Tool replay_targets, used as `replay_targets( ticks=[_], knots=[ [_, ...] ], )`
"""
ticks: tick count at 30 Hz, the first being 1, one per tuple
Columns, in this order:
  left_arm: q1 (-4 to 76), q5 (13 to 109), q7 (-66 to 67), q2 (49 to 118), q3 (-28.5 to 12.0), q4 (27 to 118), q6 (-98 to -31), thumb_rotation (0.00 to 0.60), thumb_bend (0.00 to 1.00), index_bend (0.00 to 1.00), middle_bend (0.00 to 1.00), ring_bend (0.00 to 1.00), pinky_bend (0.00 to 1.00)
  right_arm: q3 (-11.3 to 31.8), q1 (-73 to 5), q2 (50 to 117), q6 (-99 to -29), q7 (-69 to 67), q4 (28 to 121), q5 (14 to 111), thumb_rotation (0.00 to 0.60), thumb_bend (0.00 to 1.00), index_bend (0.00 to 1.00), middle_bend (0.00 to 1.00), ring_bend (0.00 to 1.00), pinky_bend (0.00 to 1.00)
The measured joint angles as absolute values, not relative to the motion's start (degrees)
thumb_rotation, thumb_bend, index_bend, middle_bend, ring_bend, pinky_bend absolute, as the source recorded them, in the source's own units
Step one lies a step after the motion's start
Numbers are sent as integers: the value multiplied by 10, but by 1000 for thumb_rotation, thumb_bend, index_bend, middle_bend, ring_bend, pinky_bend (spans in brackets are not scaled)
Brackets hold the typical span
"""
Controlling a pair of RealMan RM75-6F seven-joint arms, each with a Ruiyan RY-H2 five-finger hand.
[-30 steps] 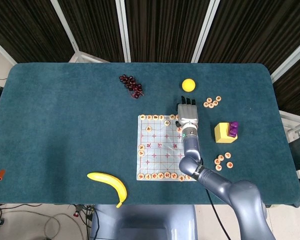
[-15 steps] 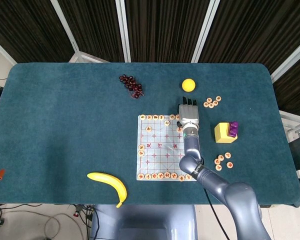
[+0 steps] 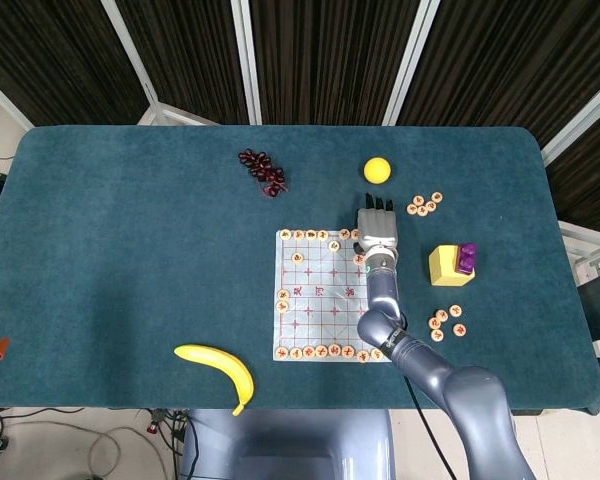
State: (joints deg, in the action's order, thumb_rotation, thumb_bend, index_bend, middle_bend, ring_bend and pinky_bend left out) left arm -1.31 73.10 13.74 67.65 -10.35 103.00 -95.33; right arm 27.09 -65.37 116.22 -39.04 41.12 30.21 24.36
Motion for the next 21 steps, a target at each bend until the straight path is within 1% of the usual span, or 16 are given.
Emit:
replay_targets(
  ticks=[21],
  knots=[
    [-10,727,143,679,-105,1029,-953,600,27,19,0,0,73,298,-665,1185,-367,413,251,257,600,374,455,0,0,36]
  ],
)
